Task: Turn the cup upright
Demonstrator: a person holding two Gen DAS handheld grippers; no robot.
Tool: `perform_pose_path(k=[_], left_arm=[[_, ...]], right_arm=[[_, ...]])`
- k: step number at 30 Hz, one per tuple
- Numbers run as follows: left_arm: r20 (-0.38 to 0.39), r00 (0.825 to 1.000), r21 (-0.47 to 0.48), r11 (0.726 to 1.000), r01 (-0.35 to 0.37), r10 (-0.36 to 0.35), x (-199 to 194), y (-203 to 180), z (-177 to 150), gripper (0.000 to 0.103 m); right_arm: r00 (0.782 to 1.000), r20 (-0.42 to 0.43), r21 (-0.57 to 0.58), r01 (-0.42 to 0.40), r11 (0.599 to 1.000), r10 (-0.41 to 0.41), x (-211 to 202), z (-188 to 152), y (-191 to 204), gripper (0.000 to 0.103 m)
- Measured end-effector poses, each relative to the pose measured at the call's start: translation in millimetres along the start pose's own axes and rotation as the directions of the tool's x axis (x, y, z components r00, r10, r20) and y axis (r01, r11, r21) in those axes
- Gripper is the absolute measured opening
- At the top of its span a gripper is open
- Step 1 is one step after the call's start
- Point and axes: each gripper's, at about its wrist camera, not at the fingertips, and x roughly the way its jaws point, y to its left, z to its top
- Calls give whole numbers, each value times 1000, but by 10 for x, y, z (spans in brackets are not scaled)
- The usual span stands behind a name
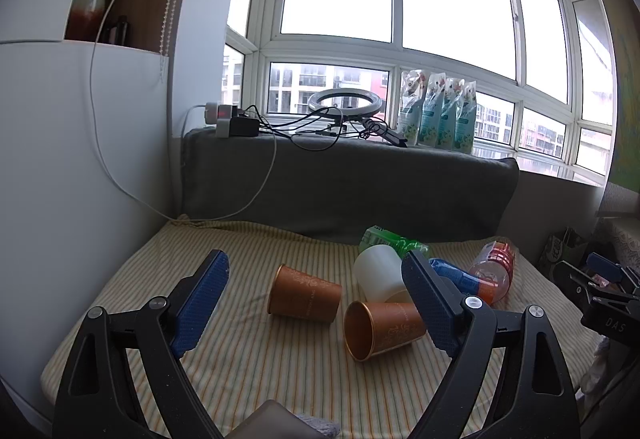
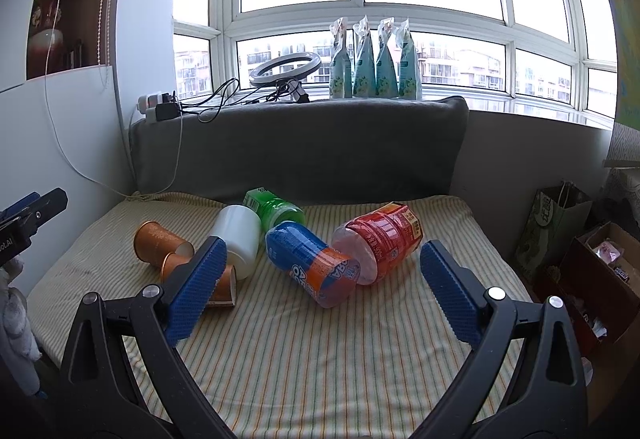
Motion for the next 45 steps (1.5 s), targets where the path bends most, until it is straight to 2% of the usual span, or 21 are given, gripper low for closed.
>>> perform_pose_path(k=[24,37,42,45], left_arm=[[0,1000,0,1000,0,0,-13,-7,-3,88],[-14,1000,-5,1000,4,-4,34,14,-45,88],[-25,1000,-12,1000,-3,3,75,66,-80,88],[-41,999,-9,1000,-4,3,106,107,-128,88]], right_arm=[[1000,-3,0,-3,1000,3,5,-3,0,99],[1000,-27,-12,-13,1000,13,156,-21,79,99],[997,-57,-19,-46,999,45,295,12,124,99],[991,-102,-15,-91,996,89,472,60,165,99]])
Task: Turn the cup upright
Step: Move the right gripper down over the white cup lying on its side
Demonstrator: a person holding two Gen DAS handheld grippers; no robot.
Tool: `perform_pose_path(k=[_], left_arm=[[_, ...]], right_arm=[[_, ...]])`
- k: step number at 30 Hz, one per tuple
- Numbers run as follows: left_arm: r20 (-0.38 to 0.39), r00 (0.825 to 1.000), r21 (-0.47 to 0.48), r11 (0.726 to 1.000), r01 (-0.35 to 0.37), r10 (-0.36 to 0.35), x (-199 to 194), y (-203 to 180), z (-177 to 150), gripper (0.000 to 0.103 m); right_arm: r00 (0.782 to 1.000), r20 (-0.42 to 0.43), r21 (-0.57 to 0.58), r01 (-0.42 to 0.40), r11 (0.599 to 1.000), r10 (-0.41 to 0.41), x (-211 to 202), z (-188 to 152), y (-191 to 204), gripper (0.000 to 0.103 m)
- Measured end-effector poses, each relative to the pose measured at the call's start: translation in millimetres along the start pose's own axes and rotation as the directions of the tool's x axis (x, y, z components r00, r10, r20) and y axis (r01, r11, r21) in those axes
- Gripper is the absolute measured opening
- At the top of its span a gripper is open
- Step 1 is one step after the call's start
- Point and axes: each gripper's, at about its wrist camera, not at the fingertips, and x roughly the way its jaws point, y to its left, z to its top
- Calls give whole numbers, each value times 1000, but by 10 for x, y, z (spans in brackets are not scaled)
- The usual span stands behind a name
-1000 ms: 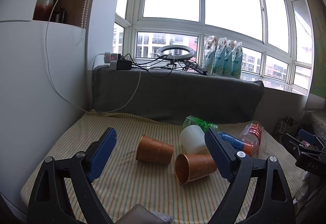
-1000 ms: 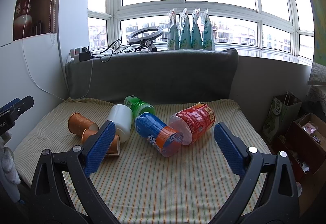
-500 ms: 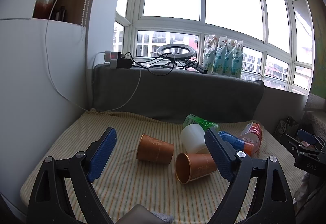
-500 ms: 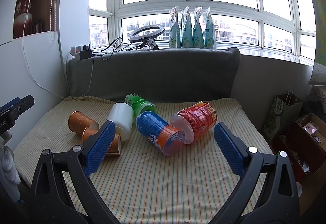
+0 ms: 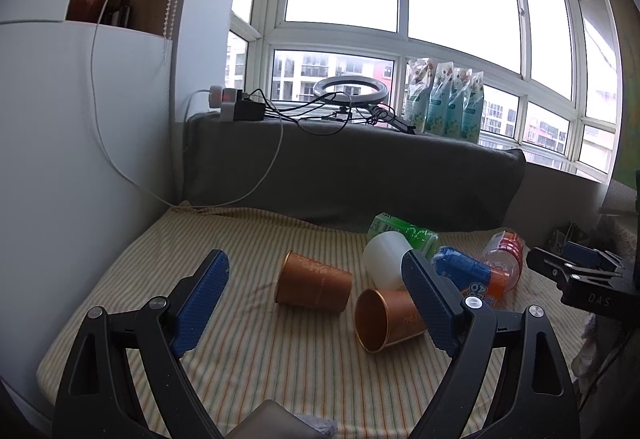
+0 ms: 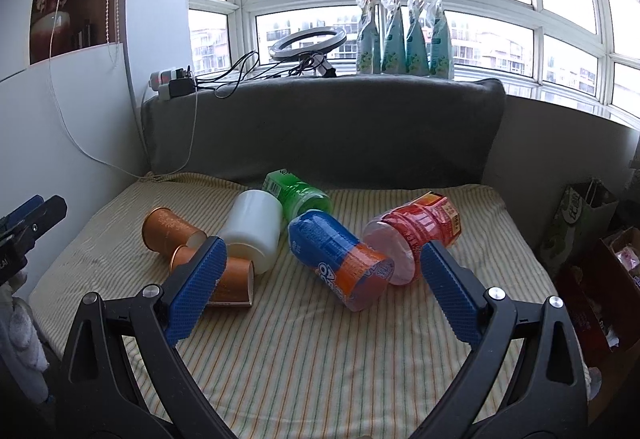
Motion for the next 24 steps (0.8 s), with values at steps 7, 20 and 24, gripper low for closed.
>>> perform_pose_path(k=[7,20,24], left_arm=[[-73,997,5,1000,5,-5,66,121,-152,88],[-155,988,-50,999,17,-25,108,349,-375,88],[-155,988,-69,998,10,-20,130,436,-390,88]], right_arm=[[966,-174,60,-184,981,191,630,208,145,99],[804,-500,141,-290,947,321,1791,541,531,98],[752,-571,184,-274,944,330,2032,560,550,95]])
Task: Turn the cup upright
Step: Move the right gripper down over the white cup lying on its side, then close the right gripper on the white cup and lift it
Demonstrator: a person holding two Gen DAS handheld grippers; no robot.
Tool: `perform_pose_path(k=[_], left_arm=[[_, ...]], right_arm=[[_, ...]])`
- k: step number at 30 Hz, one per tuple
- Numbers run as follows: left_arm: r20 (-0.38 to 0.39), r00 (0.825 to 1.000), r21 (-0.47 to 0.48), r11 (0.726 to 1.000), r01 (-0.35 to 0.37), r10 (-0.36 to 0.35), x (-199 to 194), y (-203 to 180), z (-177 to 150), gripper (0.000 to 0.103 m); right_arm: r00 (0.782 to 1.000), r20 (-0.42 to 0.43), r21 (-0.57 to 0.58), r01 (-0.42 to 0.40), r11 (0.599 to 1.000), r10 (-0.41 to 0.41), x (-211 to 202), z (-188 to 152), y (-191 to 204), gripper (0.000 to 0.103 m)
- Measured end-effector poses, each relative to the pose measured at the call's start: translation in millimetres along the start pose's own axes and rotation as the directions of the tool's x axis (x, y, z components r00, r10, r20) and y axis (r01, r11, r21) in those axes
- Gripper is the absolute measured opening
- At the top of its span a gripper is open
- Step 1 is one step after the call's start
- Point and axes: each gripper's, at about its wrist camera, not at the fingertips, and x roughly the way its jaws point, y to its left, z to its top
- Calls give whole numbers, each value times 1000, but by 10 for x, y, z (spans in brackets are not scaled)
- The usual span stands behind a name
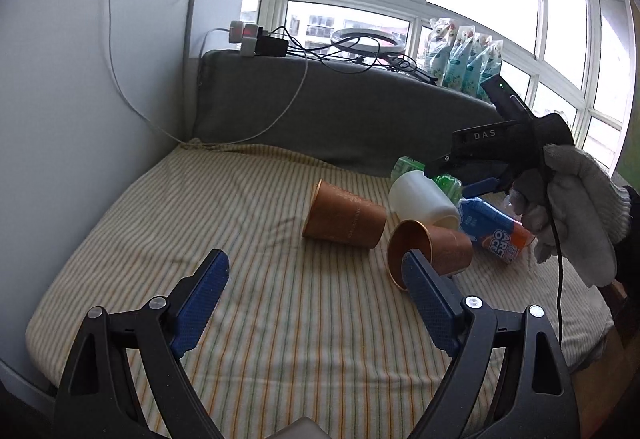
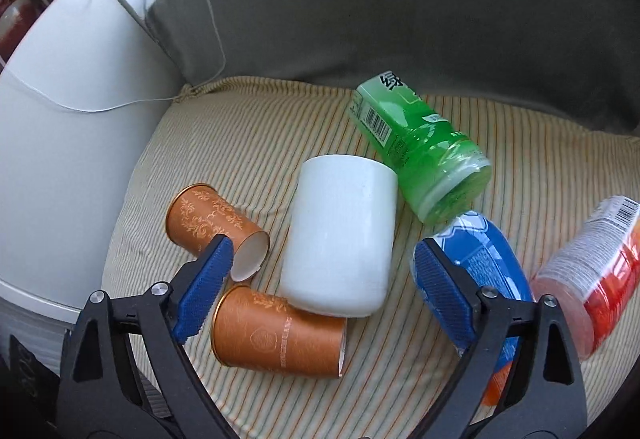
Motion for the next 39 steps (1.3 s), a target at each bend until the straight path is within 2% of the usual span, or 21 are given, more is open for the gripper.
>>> perform_pose_path(k=[11,13,19,27,39], left_arm=[[-2,1000,-46,999,-20,20,21,171,-12,88],[-2,1000,-50,998,-24,24,16,192,-9,88],[5,999,-57,998,-38,38,-8,256,-5,88],[14,999,-48,998,-42,42,-40,231,6,88],[29,999,-27,999,-42,43,-105,163,18,88]], right_arm=[[990,-125,-38,56,998,-61,440,252,32,94],[987,-144,-35,64,997,-68,524,285,12,85],[981,-160,-69,101,993,-110,651,311,36,78],[988,-125,-76,85,993,-94,585,260,71,77],[997,22,-137,78,988,-76,164,206,254,76]])
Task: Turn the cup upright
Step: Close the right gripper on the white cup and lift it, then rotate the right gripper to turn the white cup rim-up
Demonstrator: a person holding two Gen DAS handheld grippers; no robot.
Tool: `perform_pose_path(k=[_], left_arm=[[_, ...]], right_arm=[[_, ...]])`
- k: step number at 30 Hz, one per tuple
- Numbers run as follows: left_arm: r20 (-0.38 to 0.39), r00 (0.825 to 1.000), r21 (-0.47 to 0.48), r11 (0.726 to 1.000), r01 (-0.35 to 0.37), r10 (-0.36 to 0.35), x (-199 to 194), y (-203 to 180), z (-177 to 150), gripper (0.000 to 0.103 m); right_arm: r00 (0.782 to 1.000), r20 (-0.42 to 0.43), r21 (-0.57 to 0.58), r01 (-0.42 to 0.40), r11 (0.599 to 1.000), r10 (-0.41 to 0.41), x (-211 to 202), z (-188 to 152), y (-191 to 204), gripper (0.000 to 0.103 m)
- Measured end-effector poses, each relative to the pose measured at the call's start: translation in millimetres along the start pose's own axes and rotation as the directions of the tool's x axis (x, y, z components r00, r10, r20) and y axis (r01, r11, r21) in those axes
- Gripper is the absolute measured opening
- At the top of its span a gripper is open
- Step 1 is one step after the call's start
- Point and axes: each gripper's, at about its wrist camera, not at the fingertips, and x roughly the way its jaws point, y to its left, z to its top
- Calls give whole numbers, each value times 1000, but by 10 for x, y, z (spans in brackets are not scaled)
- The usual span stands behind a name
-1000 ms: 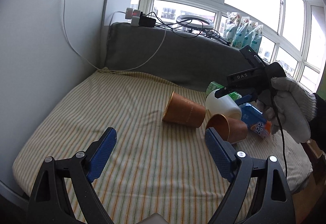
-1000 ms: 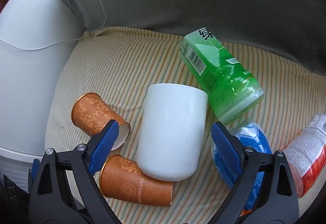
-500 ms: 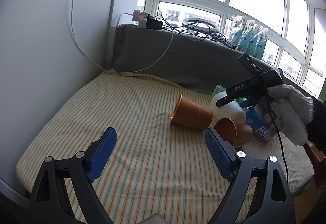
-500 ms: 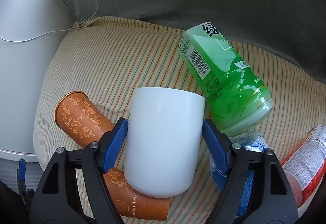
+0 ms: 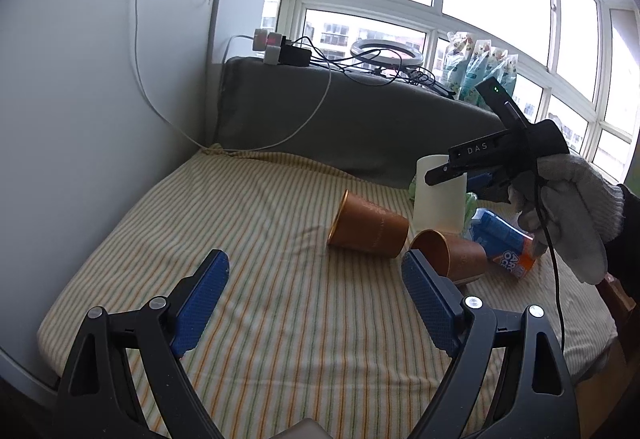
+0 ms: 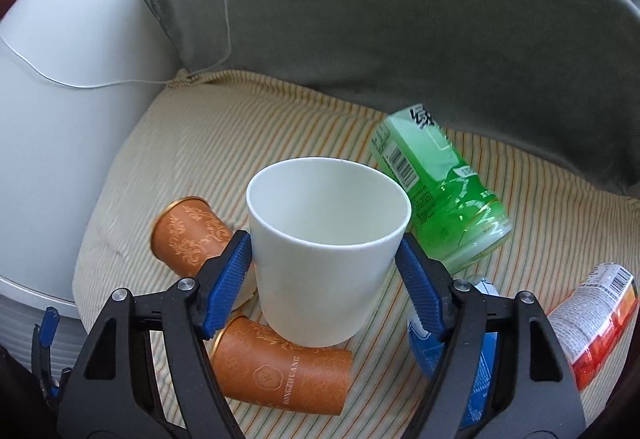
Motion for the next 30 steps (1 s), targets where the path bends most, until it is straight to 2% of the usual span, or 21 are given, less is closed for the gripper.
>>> perform_pose_path(k=[9,13,16,19,24,30], left_arm=[[16,1000,27,1000,9,-10,-115,-120,8,88],[17,999,41,999,29,-30,-164,-202,14,88],[-2,998,44,997,57,-57,-172,-254,16,88],[-28,998,59,996,65,-64,-157,-333,8,88],[-73,992,69,992,108,-103,-137,-440,10,88],[-122,981,53,986,158,-151,-94,-525,-2,88]], right_arm=[[995,98,-19,-24,1000,25,-543,-158,25,76],[991,126,-22,-40,999,42,-886,-378,12,76],[992,116,-40,-50,998,54,-1051,-596,29,76],[994,90,-48,-61,997,65,-1136,-817,51,76],[993,-6,-13,-116,993,116,-1084,-1179,-60,76],[976,-121,44,-179,983,183,-872,-1483,-221,76]])
